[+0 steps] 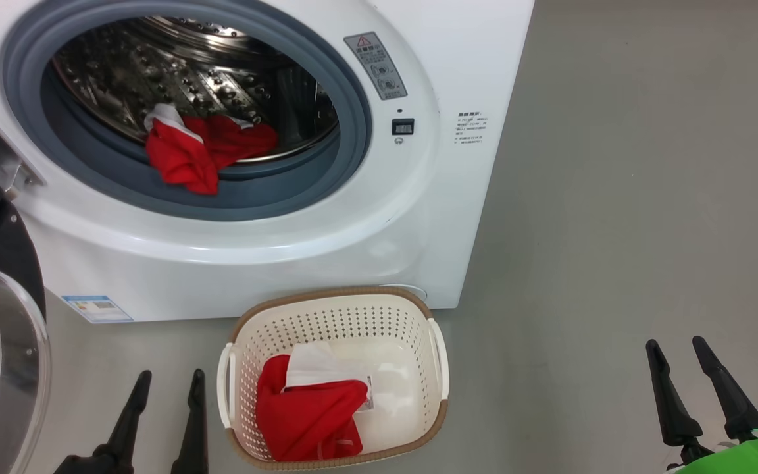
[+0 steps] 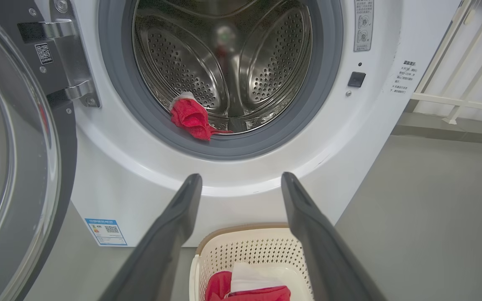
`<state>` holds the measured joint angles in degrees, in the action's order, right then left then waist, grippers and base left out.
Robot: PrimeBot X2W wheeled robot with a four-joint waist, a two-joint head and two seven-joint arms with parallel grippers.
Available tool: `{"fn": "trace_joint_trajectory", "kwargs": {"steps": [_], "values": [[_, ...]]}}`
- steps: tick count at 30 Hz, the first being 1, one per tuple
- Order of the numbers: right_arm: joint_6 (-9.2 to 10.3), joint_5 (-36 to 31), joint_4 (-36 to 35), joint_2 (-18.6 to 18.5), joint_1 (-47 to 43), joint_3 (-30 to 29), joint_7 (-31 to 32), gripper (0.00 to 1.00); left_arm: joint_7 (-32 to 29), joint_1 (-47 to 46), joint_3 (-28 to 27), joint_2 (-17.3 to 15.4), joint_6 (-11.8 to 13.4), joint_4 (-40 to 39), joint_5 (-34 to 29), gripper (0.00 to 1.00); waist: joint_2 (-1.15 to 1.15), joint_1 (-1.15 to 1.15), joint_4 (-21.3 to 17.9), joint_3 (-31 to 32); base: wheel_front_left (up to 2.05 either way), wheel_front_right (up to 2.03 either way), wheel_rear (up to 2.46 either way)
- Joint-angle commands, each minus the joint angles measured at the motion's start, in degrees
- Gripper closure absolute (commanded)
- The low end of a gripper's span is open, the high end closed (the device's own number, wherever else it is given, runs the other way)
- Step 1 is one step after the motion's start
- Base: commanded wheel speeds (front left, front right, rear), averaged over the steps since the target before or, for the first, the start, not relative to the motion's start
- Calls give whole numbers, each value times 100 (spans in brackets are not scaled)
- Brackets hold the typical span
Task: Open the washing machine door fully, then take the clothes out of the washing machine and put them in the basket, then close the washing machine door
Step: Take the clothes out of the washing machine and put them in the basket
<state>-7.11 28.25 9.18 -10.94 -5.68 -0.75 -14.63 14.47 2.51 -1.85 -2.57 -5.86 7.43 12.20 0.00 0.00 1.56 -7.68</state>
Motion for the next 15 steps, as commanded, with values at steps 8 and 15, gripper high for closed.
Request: {"fn": "trace_joint_trajectory", "kwargs": {"steps": [8, 15], "values": [[-37, 13, -167, -64, 243, 100, -37, 0, 52, -272, -78, -32, 78, -110, 74, 0, 0, 0, 20, -203, 0, 0, 0], [-37, -1, -200, -4, 411, 110, -37, 0, 52, -901, 80, -32, 112, 302, 26, 0, 0, 0, 56, -538, 0, 0, 0]]}}
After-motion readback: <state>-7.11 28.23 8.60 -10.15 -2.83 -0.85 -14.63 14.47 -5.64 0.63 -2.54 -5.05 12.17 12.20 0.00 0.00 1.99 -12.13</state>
